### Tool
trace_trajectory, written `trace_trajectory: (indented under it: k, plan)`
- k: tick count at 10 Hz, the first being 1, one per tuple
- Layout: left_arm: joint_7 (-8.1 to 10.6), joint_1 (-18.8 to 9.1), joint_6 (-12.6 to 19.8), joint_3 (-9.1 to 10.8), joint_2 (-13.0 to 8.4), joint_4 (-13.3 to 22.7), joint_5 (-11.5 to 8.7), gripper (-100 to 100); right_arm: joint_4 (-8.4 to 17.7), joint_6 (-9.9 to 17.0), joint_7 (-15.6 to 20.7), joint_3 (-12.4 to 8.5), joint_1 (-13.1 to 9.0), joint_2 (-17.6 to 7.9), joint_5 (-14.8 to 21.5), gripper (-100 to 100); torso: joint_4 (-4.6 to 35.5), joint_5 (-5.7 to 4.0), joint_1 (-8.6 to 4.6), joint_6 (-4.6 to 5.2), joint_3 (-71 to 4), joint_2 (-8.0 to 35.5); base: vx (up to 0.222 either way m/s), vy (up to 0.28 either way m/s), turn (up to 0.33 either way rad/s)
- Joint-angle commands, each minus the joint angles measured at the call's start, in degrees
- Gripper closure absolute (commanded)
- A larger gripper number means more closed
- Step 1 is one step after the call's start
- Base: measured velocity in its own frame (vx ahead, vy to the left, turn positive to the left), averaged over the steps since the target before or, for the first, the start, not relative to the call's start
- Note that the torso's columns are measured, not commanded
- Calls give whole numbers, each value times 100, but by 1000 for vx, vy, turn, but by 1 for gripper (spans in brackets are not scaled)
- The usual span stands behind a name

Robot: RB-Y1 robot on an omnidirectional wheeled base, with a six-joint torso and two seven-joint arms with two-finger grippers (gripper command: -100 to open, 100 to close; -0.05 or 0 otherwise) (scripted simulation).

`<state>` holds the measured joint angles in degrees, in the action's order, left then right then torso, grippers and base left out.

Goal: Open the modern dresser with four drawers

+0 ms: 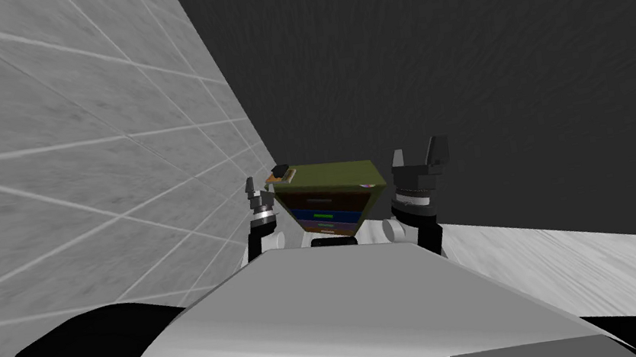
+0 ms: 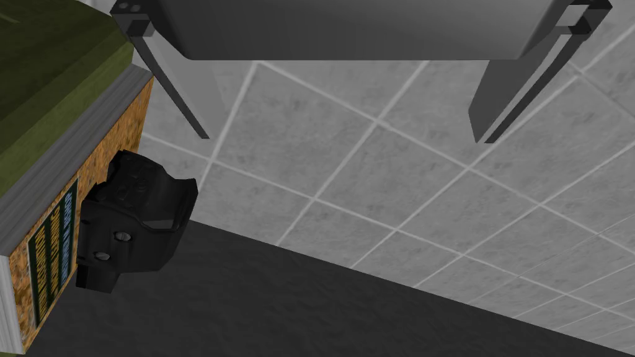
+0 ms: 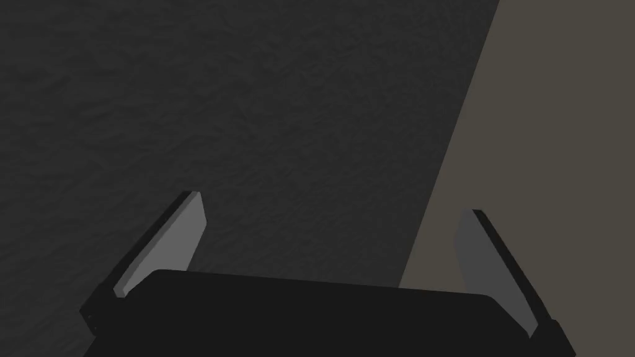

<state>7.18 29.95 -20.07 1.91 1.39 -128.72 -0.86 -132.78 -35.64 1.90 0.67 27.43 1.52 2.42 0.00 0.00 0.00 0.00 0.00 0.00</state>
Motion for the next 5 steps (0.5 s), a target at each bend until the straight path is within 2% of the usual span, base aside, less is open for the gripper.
trace_trajectory:
  k: [1,5]
  plan:
    - [0,0,0,0,0,0,0,0,0,0,0,0,0,0,0,0,235,0,0,0,-467,232,0,0,0]
    - [0,0,0,0,0,-1,0,0,-1,0,0,0,0,0,0,0,1846,0,0,0,-3692,1845,0,0,0]
